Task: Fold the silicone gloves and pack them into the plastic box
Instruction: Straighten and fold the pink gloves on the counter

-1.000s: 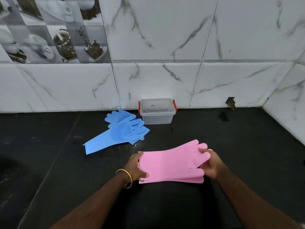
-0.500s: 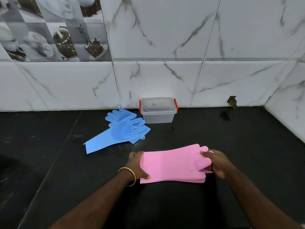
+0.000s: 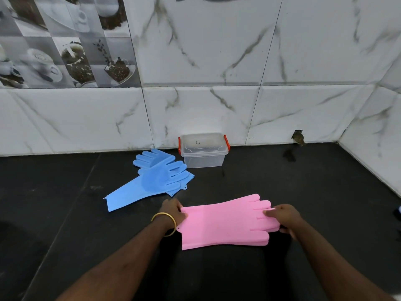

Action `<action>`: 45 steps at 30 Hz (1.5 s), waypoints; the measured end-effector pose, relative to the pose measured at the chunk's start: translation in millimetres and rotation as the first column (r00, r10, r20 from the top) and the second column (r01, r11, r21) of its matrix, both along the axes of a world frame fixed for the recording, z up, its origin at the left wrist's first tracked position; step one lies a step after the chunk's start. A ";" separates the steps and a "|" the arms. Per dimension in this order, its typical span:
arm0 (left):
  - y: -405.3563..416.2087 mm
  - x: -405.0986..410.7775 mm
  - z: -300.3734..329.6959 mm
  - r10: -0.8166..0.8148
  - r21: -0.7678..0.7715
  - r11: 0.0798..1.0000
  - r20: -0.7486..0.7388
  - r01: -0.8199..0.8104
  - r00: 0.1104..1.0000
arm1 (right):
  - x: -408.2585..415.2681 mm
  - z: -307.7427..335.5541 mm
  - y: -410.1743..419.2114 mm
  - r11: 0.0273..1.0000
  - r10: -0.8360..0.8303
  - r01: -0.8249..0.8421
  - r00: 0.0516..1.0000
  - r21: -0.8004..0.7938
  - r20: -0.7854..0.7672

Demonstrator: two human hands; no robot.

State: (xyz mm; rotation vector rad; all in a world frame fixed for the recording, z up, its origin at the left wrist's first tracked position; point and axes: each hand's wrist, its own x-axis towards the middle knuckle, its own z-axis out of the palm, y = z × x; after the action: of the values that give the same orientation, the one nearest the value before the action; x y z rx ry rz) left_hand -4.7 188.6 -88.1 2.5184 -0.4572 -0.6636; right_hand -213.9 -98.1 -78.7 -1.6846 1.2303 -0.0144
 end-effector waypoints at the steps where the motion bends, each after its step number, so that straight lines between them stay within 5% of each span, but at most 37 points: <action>1: -0.8 1.6 0.2 0.024 -0.019 1.000 -0.021 -0.024 0.999 | 0.6 1.3 0.6 1.000 -0.012 0.012 1.000 0.028 -0.004; 8: -6.4 18.6 4.1 0.132 -0.145 0.975 -0.229 -0.168 0.965 | 11.6 4.5 -2.7 0.996 -0.070 0.067 0.996 0.052 0.053; 13: -6.1 26.1 9.7 0.281 -0.335 0.840 -0.404 -0.426 0.871 | 25.8 -1.4 -4.2 0.998 -0.032 0.037 0.994 -0.041 0.106; 17: 6.7 21.7 4.6 0.076 -0.375 0.876 -0.514 -0.304 0.854 | 25.2 -4.8 2.5 0.990 -0.008 0.009 1.000 -0.139 0.011; 20: 13.5 20.6 1.1 -0.025 -0.370 0.913 -0.465 -0.169 0.885 | 26.4 -1.6 22.6 0.888 -0.113 0.050 0.987 -0.458 -0.112; 22: 14.6 20.5 -0.3 -0.054 -0.316 0.946 -0.372 -0.072 0.927 | 38.2 2.0 49.4 0.766 -0.070 0.139 0.989 -0.628 0.133; 25: 14.7 18.4 -4.0 -0.047 -0.281 0.958 -0.356 -0.059 0.933 | 75.4 8.0 101.9 0.964 0.054 0.095 0.844 -0.248 0.534; 28: 16.0 12.0 0.5 -0.046 -0.305 0.949 -0.388 -0.082 0.920 | 111.6 2.2 138.3 1.000 0.001 -0.015 0.811 0.019 0.585; 40: 7.1 -9.9 33.8 -0.139 -0.383 0.921 -0.153 0.070 0.978 | 136.0 -41.1 152.7 0.999 0.012 0.012 0.841 -0.039 0.541; 45: -30.2 -28.5 59.2 -0.206 -0.335 0.923 -0.014 0.190 0.978 | 128.6 -28.6 143.2 0.985 -0.098 0.000 0.819 0.170 0.566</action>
State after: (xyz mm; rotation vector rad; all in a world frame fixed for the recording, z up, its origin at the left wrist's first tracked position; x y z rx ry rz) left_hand -33.2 158.4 -28.8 2.1508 -0.7484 -0.6590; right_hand -85.4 45.1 -107.3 -1.3581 0.7866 -0.4176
